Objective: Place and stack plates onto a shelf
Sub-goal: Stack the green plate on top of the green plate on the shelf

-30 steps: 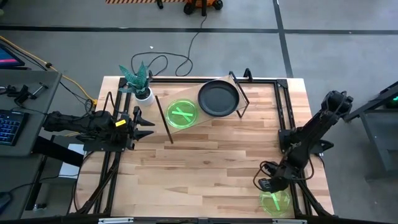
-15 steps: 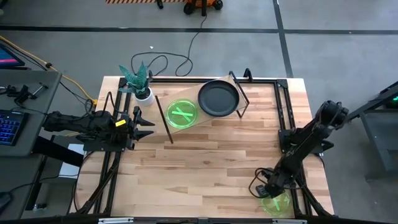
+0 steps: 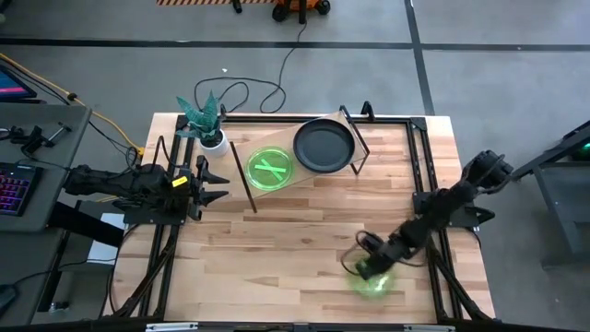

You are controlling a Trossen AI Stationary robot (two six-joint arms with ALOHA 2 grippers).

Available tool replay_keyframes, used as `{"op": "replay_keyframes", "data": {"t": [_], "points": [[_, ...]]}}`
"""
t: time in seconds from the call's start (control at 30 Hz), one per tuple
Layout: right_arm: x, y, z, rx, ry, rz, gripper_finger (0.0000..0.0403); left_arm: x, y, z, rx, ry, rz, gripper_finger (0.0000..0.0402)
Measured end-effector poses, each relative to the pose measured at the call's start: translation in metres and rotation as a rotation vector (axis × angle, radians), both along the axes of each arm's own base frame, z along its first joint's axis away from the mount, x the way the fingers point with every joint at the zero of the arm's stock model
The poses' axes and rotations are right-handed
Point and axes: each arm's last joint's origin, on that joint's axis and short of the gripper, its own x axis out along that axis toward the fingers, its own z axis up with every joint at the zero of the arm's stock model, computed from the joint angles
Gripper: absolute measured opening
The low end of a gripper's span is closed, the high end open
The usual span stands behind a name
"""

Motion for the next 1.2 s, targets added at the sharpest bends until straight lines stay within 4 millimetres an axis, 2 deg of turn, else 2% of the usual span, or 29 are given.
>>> {"op": "replay_keyframes", "data": {"t": [0.17, 0.3, 0.4, 0.53, 0.63, 0.73, 0.93, 1.2], "points": [[0.030, -0.030, 0.001, -0.218, -0.261, 0.019, 0.0000, 0.000, 0.000, 0.000, 0.000, 0.000, 0.000, 0.0143], [0.049, -0.054, 0.005, -0.372, -0.405, 0.060, 0.0000, 0.000, 0.000, 0.000, 0.000, 0.000, 0.000, 0.0143], [0.063, -0.066, 0.016, -0.405, -0.486, 0.110, 0.0000, 0.000, 0.000, 0.000, 0.000, -0.001, 0.000, 0.0143], [0.070, -0.070, 0.040, -0.385, -0.545, 0.210, 0.0000, 0.000, 0.000, 0.000, 0.000, 0.000, 0.000, 0.0143], [0.063, -0.072, 0.057, -0.434, -0.491, 0.211, 0.0000, 0.000, 0.000, 0.000, 0.000, 0.000, 0.000, 0.0143], [0.044, -0.071, 0.064, -0.505, -0.366, 0.173, 0.0000, 0.000, 0.000, 0.000, -0.011, 0.002, -0.001, 0.0143], [0.010, -0.058, 0.059, -0.559, -0.155, 0.060, 0.0000, 0.000, 0.000, -0.001, -0.018, 0.007, -0.001, 0.0143], [-0.003, -0.041, 0.058, -0.535, -0.152, 0.004, 0.0000, 0.000, 0.000, -0.001, -0.018, 0.007, -0.001, 0.0143]]}}
